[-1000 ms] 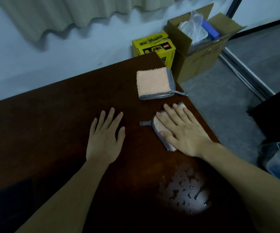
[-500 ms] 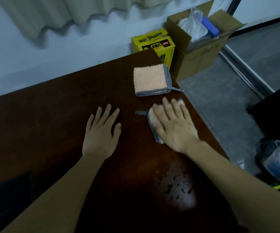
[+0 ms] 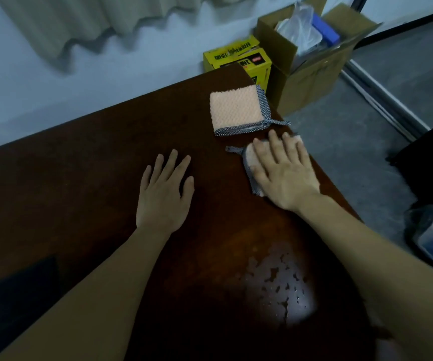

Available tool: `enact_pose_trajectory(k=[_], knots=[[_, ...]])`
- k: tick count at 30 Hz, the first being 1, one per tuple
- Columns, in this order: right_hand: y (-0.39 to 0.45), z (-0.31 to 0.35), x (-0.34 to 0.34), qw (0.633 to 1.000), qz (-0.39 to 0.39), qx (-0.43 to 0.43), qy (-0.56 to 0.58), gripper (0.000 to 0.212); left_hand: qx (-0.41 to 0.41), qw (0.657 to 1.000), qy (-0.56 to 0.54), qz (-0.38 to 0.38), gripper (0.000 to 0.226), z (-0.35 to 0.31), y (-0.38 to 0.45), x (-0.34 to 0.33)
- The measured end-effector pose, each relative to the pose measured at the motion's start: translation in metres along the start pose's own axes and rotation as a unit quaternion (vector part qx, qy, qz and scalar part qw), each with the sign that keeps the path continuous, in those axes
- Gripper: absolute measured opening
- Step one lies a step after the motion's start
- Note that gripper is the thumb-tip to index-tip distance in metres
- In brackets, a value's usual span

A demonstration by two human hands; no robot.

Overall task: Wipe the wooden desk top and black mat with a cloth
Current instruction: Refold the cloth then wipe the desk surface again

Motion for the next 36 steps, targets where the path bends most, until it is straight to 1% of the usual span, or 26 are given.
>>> enact_pose_trajectory(k=[2, 4, 6, 8, 9, 10, 11, 12, 14, 16, 18, 19, 21, 24, 26, 28, 29, 30, 33, 35, 36], knots=[[-0.020, 0.030, -0.005, 0.999, -0.021, 0.036, -0.029, 0.067, 0.002, 1.000, 0.005, 0.004, 0.056, 0.000, 0.000, 0.000], [-0.057, 0.059, -0.012, 0.994, -0.033, 0.101, -0.034, 0.067, 0.003, 1.000, 0.005, 0.004, 0.055, 0.001, 0.000, 0.000], [-0.103, 0.078, -0.022, 0.983, -0.021, 0.180, -0.028, 0.065, 0.001, 1.000, -0.001, 0.000, 0.055, 0.000, -0.001, 0.001], [-0.129, 0.076, -0.031, 0.966, 0.015, 0.254, -0.032, 0.064, 0.001, 1.000, -0.005, -0.002, 0.055, 0.000, -0.001, 0.001], [-0.126, 0.065, -0.029, 0.960, 0.012, 0.278, -0.037, 0.064, 0.001, 1.000, -0.005, -0.003, 0.055, 0.000, -0.001, 0.001], [-0.114, 0.050, -0.029, 0.959, 0.006, 0.277, -0.050, 0.064, 0.003, 1.000, -0.004, -0.004, 0.056, 0.001, -0.001, 0.001], [-0.095, 0.034, -0.025, 0.965, -0.003, 0.255, -0.066, 0.065, 0.005, 1.000, -0.004, -0.005, 0.056, 0.002, -0.001, 0.000], [-0.071, 0.017, -0.018, 0.974, -0.024, 0.213, -0.072, 0.065, 0.005, 1.000, -0.005, -0.005, 0.056, 0.002, 0.000, 0.000], [-0.027, -0.011, -0.002, 0.992, -0.038, 0.109, -0.042, 0.063, 0.004, 1.000, -0.006, -0.008, 0.055, 0.002, 0.000, 0.000], [0.002, -0.018, -0.001, 1.000, -0.011, 0.025, -0.005, 0.061, 0.002, 1.000, -0.006, -0.013, 0.054, 0.002, 0.001, 0.000], [0.008, -0.002, -0.001, 1.000, -0.006, -0.003, 0.000, 0.062, 0.001, 1.000, -0.002, -0.016, 0.054, 0.002, 0.001, 0.000], [0.003, 0.009, -0.001, 1.000, -0.009, 0.003, -0.006, 0.062, 0.001, 1.000, -0.001, -0.017, 0.054, 0.002, 0.000, 0.000], [-0.022, 0.035, -0.005, 0.998, -0.019, 0.045, -0.030, 0.064, 0.005, 1.000, -0.005, -0.015, 0.054, 0.002, 0.000, 0.000], [-0.087, 0.065, -0.018, 0.986, -0.017, 0.162, -0.048, 0.065, 0.003, 0.999, -0.037, -0.025, 0.053, -0.001, -0.001, 0.003], [-0.124, 0.064, -0.029, 0.970, 0.007, 0.239, -0.051, 0.063, -0.007, 0.998, -0.056, -0.041, 0.052, -0.004, -0.005, 0.010], [-0.129, 0.040, -0.033, 0.963, 0.014, 0.261, -0.062, 0.064, -0.013, 0.996, -0.061, -0.064, 0.053, -0.004, -0.012, 0.018], [-0.121, 0.025, -0.031, 0.967, 0.009, 0.244, -0.072, 0.065, -0.007, 0.996, -0.058, -0.073, 0.053, -0.003, -0.017, 0.022], [-0.108, 0.010, -0.029, 0.975, -0.002, 0.208, -0.077, 0.066, 0.004, 0.996, -0.053, -0.076, 0.051, 0.002, -0.023, 0.025], [-0.069, -0.020, -0.012, 0.998, -0.024, 0.050, -0.040, 0.065, 0.023, 0.998, -0.037, -0.050, 0.049, 0.025, -0.049, 0.028], [-0.054, -0.015, -0.012, 0.999, -0.002, -0.032, -0.007, 0.063, 0.011, 0.999, -0.020, -0.023, 0.050, 0.048, -0.073, 0.030], [-0.051, -0.003, -0.012, 0.999, 0.003, -0.053, 0.004, 0.062, 0.005, 1.000, -0.013, -0.010, 0.050, 0.061, -0.084, 0.031]])
Point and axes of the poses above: each hand's wrist, its own y-axis towards the middle knuckle, its own x-axis out of the back of the hand, z = x × y, the point moved 8 cm from there along y, towards the middle knuckle
